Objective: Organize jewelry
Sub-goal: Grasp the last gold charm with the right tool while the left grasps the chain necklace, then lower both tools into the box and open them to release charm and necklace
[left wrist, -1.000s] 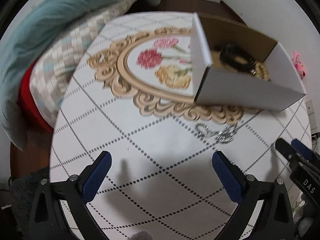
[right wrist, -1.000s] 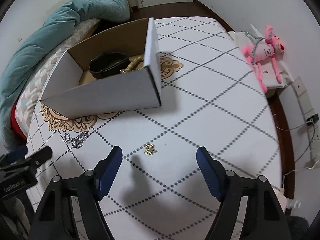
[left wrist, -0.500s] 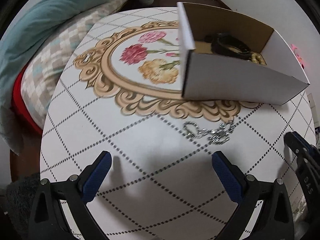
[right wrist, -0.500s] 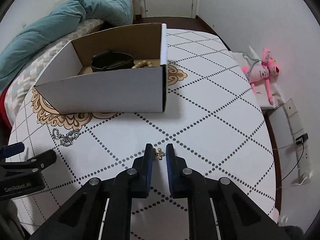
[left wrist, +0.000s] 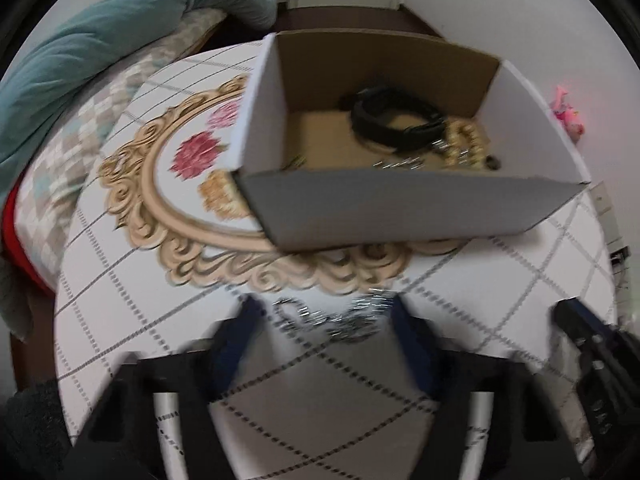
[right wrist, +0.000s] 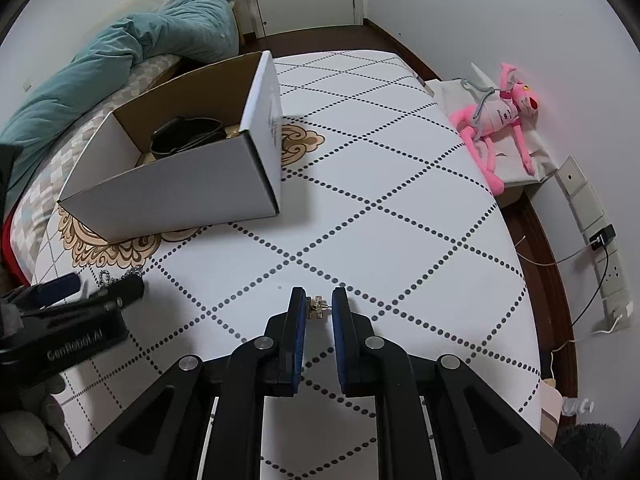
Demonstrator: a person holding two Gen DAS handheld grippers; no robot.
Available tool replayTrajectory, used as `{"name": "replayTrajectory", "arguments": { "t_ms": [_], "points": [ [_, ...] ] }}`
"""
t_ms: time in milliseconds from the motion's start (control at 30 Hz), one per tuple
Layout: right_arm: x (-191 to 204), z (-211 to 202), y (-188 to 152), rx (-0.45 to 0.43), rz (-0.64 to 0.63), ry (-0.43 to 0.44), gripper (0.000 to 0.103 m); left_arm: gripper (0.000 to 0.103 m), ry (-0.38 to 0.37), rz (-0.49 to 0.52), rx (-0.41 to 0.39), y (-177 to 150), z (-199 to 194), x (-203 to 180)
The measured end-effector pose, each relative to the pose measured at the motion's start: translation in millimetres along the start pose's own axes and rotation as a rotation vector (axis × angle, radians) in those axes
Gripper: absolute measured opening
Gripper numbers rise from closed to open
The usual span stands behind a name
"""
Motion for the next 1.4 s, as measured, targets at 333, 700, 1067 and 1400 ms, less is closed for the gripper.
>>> {"name": "replayTrajectory", "arguments": {
  "t_ms": [333, 700, 1067, 1400],
  "points": [
    [-2, -12, 2, -0.018, 0.016, 0.031, 0.007, 0.006, -0.093, -0.012, 0.020, -9, -8, 9],
    [-6, -51, 6, -0.048, 0.072, 0.218, 0.007, 0.001, -0.200, -0.035, -0.016, -18, -60, 26],
    [7, -126, 41, -0.167, 0.048, 0.333, 0.007, 0.001, -0.345, -0.028, -0.161, 34, -153, 30],
    [45, -131, 118, -0.156, -0.053, 0.342, 0.007, 0.001, -0.308, -0.004, -0.173, 107, -154, 38]
  ]
}}
Point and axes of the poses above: each gripper's, at about its wrist camera, not at the fingertips, and z roughly the way its jaws point, x to its left, y to its top, the point moved 4 cm from there along z, roughly the way its jaws point, and after that the axes turned 10 degrees about x, right-handed, at the moved point
